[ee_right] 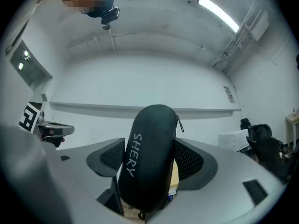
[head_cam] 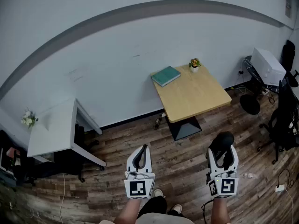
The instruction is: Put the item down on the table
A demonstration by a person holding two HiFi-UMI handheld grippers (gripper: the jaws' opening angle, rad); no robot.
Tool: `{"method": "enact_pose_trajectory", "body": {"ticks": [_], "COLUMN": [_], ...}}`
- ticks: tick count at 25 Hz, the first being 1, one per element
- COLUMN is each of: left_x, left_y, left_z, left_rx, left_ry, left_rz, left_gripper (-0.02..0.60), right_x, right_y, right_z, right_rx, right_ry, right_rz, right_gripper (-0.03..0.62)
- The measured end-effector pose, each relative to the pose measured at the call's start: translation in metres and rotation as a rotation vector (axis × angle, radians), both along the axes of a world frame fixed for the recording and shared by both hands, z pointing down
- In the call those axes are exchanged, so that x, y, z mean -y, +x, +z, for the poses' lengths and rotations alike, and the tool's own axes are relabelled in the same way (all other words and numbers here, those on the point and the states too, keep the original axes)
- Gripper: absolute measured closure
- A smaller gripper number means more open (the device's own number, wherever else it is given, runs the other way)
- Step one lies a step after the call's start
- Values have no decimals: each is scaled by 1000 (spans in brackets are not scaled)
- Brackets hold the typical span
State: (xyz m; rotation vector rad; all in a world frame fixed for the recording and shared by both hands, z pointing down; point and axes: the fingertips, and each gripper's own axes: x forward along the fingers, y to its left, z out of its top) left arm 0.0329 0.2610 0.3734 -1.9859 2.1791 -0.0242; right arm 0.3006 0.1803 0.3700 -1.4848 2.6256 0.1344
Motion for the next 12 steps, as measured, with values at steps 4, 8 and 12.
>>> {"method": "enact_pose_trajectory", "body": {"ticks": [4,8,12], "left_x": [-25,-34,-44], "left_y": [4,-1,-9], "left_z": [8,0,-1], "left_rx": [-8,1,-4], "left_ry": [-27,-17,-3], "left_rz": [12,41,51], "left_gripper": [572,572,572], "right_x": [-27,-43,-52], "right_y": [2,-18,-41], "right_z": [-4,-15,-22], "right_rx": [-1,-9,-20], "right_ry": [-1,27,35], "right_rz": [-2,-27,-55], "right_gripper": [250,250,250]}}
